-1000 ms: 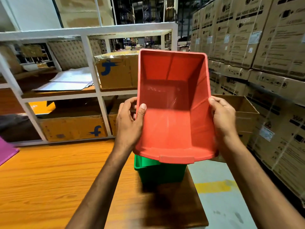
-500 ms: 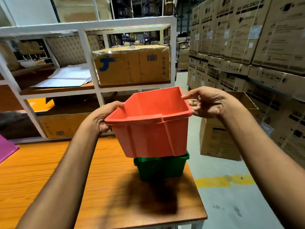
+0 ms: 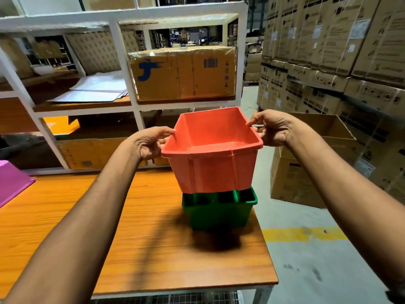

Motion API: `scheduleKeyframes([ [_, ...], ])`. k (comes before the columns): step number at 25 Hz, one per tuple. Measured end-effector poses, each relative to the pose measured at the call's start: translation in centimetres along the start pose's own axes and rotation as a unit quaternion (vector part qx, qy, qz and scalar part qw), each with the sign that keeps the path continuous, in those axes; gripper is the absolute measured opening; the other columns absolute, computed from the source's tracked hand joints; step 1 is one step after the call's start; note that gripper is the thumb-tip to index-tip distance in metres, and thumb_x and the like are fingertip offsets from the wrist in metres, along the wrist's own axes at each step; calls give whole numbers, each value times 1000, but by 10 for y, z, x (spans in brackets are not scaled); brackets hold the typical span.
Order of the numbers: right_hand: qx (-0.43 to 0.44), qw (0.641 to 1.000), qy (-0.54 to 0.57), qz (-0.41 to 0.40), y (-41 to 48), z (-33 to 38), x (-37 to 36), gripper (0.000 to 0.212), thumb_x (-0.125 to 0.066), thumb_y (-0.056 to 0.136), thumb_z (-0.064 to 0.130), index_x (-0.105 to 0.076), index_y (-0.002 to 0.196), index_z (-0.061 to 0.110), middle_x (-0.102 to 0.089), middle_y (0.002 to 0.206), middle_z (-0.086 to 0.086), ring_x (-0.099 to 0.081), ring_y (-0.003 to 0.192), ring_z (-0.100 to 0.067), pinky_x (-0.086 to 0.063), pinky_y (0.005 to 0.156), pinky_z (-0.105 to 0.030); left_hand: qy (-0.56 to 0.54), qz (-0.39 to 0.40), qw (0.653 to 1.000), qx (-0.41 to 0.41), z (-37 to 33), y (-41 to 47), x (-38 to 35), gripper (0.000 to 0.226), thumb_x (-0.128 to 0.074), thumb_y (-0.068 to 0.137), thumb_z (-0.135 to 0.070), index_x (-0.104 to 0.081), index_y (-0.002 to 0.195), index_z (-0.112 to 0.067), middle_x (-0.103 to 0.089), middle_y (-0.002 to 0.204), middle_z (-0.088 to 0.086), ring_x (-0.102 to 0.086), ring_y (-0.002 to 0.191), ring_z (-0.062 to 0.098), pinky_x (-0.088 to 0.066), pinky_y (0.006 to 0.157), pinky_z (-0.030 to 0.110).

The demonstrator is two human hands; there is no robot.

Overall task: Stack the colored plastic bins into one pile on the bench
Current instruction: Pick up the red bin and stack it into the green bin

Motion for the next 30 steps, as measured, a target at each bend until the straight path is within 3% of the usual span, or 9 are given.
scheduleKeyframes([
  [3,-9,1000,-17,-7,15,-13,9,17,-59,82,-6,-55,83,11,-63,62,-6,-64,48,-16,-59,49,-25,-15,-3,1000,-8,12,16,1,27,-66,95,-11,-62,121,-6,-71,107,12,-75,66,16,-59,48,27],
  [5,0,999,-42,-7,28,-25,17,38,-79,52,-4,-54,73,16,-50,71,-3,-49,57,-15,-51,57,-20,-16,-3,1000,-6,26,28,2,25,-67,94,-12,-64,118,-9,-67,119,13,-73,80,18,-65,63,34],
  [6,-1,999,-51,-6,35,-31,21,39,-79,47,-4,-55,69,19,-43,74,-2,-40,59,-15,-48,55,-19,-15,-7,1000,-6,33,33,2,21,-68,93,-13,-65,114,-10,-66,120,13,-71,82,17,-63,73,34],
  [10,3,999,-53,-5,37,-48,19,28,-46,83,-5,-49,69,18,-32,68,0,-32,35,-8,-41,35,-17,-22,-29,999,-10,54,51,4,17,-68,92,-12,-68,109,-10,-68,117,13,-71,86,17,-58,85,34],
  [14,-31,997,-65,-42,45,-66,20,25,-43,89,-5,-49,73,14,-49,66,-1,-44,26,-7,-42,34,-16,-27,-47,999,4,67,64,4,23,-65,94,-10,-66,117,-6,-72,107,13,-72,91,20,-60,89,35],
  [18,-64,992,-85,-75,53,-80,23,20,-45,90,-4,-52,79,12,-55,73,-4,-52,30,-10,-50,45,-24,-4,-62,998,28,78,70,4,20,-65,94,-10,-67,113,-7,-72,102,11,-69,101,23,-52,106,40],
  [21,-75,987,-110,-92,60,-88,26,14,-48,90,-1,-57,87,10,-61,80,-6,-61,51,-14,-54,63,-29,19,-89,995,43,86,73,3,11,-66,92,-10,-68,103,-10,-68,73,1,-68,78,15,-53,100,37],
  [24,-86,980,-142,-107,64,-95,29,18,-51,90,0,-60,101,10,-63,83,-5,-61,66,-16,-56,68,-32,56,-104,991,56,92,77,2,14,-67,91,-10,-68,105,-11,-64,60,-5,-65,61,9,-57,85,33],
  [30,-105,979,-135,-107,65,-104,33,21,-53,90,1,-61,106,10,-66,87,-5,-63,70,-16,-54,64,-31,60,-119,989,65,103,82,5,33,-68,89,-9,-66,122,-9,-69,100,5,-68,97,18,-57,96,37],
])
Point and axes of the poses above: each hand's wrist, its own y-axis towards the middle knuckle, its own x-axis out of the back of the hand, z = x × y, the point moved 3 cm from there along y, towards the middle knuckle
